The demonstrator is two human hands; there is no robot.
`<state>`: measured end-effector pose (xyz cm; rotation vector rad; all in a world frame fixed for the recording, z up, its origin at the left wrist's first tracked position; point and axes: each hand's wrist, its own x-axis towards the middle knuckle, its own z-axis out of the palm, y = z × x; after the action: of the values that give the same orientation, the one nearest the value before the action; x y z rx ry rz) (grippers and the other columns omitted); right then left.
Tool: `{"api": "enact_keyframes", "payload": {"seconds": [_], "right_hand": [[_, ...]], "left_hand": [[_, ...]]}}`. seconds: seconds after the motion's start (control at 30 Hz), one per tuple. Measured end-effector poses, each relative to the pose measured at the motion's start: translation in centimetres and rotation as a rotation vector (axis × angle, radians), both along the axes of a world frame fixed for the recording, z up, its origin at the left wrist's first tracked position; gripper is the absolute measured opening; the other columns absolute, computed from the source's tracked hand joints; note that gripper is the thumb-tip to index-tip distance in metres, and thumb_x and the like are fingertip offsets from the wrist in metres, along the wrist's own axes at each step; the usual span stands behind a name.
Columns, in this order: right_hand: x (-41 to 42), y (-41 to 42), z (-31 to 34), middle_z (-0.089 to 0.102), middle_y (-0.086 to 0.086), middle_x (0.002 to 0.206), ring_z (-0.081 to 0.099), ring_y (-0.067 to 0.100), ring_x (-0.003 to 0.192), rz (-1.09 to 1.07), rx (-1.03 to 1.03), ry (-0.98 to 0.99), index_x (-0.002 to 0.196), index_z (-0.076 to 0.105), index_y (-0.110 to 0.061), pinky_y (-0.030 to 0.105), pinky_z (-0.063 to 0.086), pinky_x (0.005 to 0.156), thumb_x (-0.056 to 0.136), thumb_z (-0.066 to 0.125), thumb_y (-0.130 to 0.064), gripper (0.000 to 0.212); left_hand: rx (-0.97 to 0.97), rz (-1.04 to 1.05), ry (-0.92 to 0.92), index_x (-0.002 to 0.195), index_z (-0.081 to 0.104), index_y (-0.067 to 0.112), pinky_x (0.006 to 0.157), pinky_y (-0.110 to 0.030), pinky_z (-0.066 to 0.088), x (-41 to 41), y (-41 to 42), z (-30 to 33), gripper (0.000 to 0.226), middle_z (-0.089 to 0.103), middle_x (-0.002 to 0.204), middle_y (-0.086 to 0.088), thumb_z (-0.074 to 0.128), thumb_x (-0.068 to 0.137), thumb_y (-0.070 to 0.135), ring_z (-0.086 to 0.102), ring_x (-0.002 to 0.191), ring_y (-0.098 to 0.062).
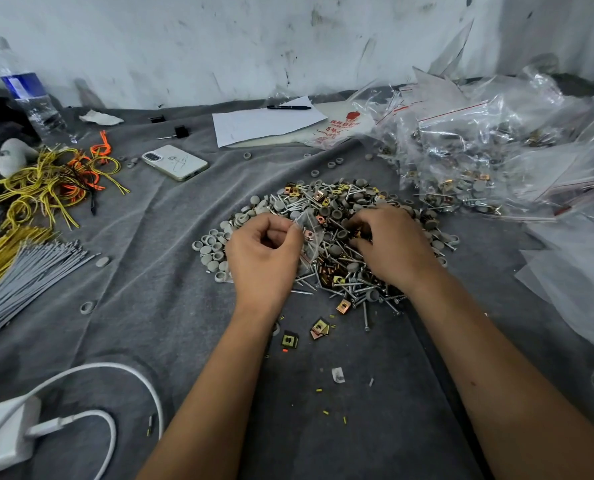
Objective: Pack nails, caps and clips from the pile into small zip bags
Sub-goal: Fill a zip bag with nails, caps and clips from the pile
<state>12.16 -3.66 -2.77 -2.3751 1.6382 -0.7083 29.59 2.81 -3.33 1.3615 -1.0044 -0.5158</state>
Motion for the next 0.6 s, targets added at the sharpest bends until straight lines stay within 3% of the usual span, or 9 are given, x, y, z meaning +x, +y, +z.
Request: {"api": "enact_keyframes", "payload": {"seconds": [0.1,0.23,0.33,0.43,0.6], "right_hand": [[0.07,0.11,-0.04,0.070,0.008,0.116,0.065,0.026,0.106,0.016,-0.022,0.029,0.121,0.071,-0.019,0.043,0.056,0.091,0.094,0.072,-0.027,0.029],[0.11,0.28,0.13,0.074,0.006,0.103,0.067,0.023,0.093,0.003,-0.063,-0.016,0.107,0.076,-0.015,0.039,0.056,0.083,0.099,0.066,-0.027,0.018],[-0.16,0.40,0.35,0.071,0.003,0.107,0.063,0.022,0.099,0.055,-0.030,0.035,0.107,0.074,-0.015,0.036,0.052,0.083,0.098,0.067,-0.031,0.019],[-0.14,0.56,0.37,0.066,0.002,0.111,0.059,0.023,0.107,0.080,0.043,0.097,0.108,0.069,-0.015,0.044,0.052,0.092,0.097,0.067,-0.033,0.022],[-0.15,0.77,0.12,0.070,0.002,0.105,0.064,0.021,0.098,0.054,0.047,0.017,0.107,0.068,-0.013,0.043,0.054,0.087,0.100,0.064,-0.025,0.014]], "left_hand": [[0.001,-0.003,-0.001,0.072,0.071,0.017,0.050,-0.033,0.048,0.01,-0.02,0.05,0.019,0.059,0.054,0.005,0.070,0.086,0.005,0.054,0.051,-0.015],[0.000,-0.003,-0.009,0.071,0.070,0.019,0.050,-0.027,0.045,0.00,-0.16,-0.05,0.021,0.058,0.053,0.009,0.071,0.087,0.005,0.052,0.050,-0.010],[-0.003,-0.011,-0.012,0.071,0.071,0.018,0.050,-0.024,0.043,0.00,-0.10,-0.03,0.020,0.056,0.052,0.011,0.070,0.086,0.004,0.050,0.049,-0.006],[-0.004,-0.009,-0.019,0.072,0.071,0.017,0.049,-0.022,0.042,0.04,-0.13,0.02,0.019,0.056,0.052,0.012,0.070,0.086,0.004,0.050,0.048,-0.004],[0.000,-0.011,-0.005,0.072,0.071,0.017,0.049,-0.022,0.041,0.08,-0.16,-0.11,0.020,0.057,0.053,0.011,0.070,0.086,0.004,0.050,0.048,-0.004]]}}
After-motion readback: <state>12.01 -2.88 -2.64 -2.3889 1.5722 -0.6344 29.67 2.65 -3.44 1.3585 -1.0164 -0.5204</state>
